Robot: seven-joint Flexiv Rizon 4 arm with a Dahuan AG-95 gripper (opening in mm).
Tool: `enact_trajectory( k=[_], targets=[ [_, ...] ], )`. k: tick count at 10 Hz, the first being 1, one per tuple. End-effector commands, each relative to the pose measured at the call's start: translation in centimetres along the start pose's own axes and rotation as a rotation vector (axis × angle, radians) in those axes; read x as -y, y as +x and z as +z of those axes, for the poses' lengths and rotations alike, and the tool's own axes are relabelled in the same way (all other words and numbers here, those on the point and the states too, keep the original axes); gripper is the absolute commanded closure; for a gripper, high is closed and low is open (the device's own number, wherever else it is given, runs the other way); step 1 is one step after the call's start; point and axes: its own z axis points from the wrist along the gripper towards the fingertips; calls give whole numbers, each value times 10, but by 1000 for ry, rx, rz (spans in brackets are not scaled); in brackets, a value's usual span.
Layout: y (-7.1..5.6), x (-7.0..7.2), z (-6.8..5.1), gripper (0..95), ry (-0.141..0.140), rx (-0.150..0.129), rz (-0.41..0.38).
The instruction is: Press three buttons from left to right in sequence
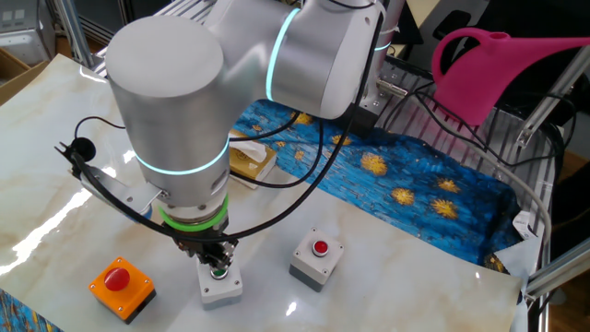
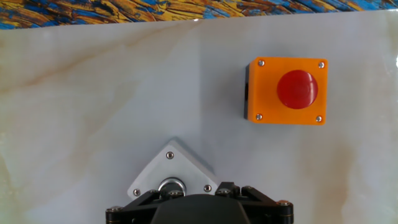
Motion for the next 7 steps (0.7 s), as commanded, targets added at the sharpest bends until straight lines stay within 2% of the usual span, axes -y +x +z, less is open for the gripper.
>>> enact_trajectory(
  k=[1, 7],
  targets=[
    [0, 0, 0, 570, 1, -1, -2],
    [2, 0, 4, 570, 1, 4, 16]
  ],
)
